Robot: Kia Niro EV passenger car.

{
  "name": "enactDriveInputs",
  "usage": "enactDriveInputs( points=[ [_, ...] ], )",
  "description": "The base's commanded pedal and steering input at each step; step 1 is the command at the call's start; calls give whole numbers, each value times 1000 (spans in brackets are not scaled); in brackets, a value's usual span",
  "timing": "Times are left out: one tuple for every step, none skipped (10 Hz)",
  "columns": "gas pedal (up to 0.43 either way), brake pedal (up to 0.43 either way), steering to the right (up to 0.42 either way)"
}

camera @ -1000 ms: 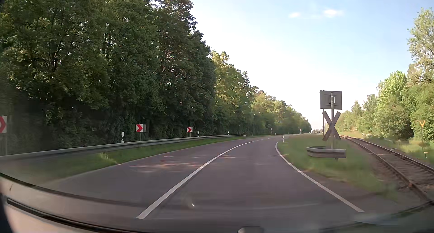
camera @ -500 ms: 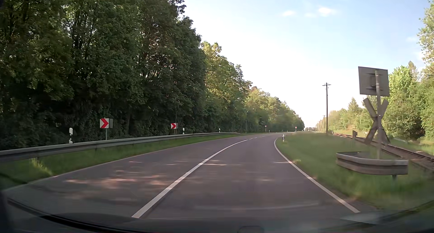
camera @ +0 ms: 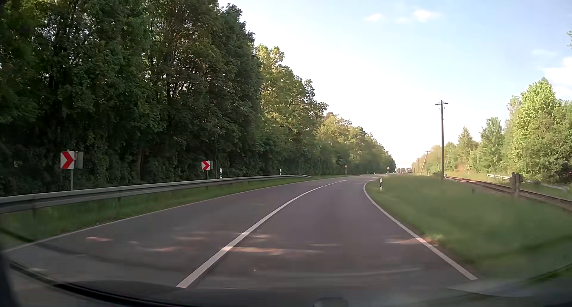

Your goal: Follow the waypoints while adhering to traffic rules and regulations

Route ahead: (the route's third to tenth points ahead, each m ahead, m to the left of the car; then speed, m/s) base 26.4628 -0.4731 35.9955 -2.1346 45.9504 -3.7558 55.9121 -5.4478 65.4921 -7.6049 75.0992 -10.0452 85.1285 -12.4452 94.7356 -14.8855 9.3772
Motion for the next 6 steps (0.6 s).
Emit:
enactDriveInputs(
  points=[
    [177,0,20],
    [177,0,20],
    [177,0,20],
    [189,0,20],
    [197,0,21],
    [197,0,24]
  ],
)
